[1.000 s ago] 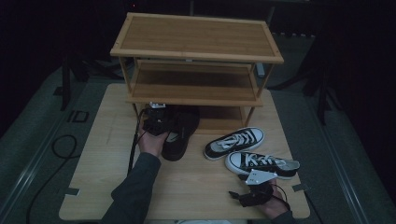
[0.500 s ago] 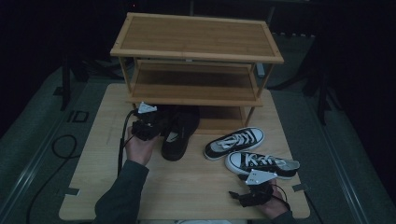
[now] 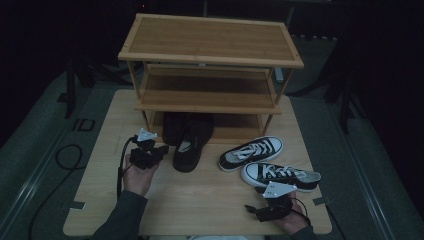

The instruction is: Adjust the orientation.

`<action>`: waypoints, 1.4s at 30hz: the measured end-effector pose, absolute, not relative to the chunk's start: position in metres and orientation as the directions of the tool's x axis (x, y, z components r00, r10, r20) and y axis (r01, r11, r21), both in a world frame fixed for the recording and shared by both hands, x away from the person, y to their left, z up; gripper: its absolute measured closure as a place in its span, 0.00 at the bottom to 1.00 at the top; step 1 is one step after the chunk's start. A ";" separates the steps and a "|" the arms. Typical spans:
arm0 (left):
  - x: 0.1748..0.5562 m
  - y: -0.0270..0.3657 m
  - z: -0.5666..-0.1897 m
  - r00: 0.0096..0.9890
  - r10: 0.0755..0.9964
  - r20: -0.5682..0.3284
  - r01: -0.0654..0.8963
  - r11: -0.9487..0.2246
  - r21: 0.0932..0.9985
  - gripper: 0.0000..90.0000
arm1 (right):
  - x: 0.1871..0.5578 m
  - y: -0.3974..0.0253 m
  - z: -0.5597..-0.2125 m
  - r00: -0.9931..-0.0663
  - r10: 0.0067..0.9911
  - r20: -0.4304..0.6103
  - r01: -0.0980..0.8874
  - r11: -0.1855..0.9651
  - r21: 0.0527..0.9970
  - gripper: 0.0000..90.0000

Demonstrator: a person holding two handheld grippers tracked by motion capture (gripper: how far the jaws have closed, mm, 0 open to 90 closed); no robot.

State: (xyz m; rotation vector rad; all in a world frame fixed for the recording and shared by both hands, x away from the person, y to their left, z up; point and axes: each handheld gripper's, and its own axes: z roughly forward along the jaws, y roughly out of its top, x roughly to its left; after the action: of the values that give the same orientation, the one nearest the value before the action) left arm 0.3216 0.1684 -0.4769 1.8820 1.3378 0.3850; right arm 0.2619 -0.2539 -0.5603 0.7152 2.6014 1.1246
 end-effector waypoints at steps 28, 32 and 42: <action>0.332 0.100 -0.506 0.490 0.861 -0.135 0.661 -0.267 0.701 1.00 | 0.262 -0.254 -0.560 -0.858 0.514 -0.007 0.347 0.589 0.730 0.27; 0.330 0.096 -0.505 0.491 0.861 -0.132 0.658 -0.267 0.704 1.00 | 0.262 -0.254 -0.560 -0.858 0.514 -0.007 0.347 0.589 0.730 0.27; 0.319 0.076 -0.528 0.561 0.822 -0.093 0.671 -0.386 0.633 1.00 | 0.262 -0.254 -0.560 -0.858 0.514 -0.007 0.346 0.589 0.730 0.27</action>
State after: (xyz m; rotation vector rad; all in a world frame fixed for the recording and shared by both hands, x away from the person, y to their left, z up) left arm 0.3186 0.0761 -0.5284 2.1669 1.1913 0.3126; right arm 0.2619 -0.2538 -0.5603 0.7145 2.6014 1.1245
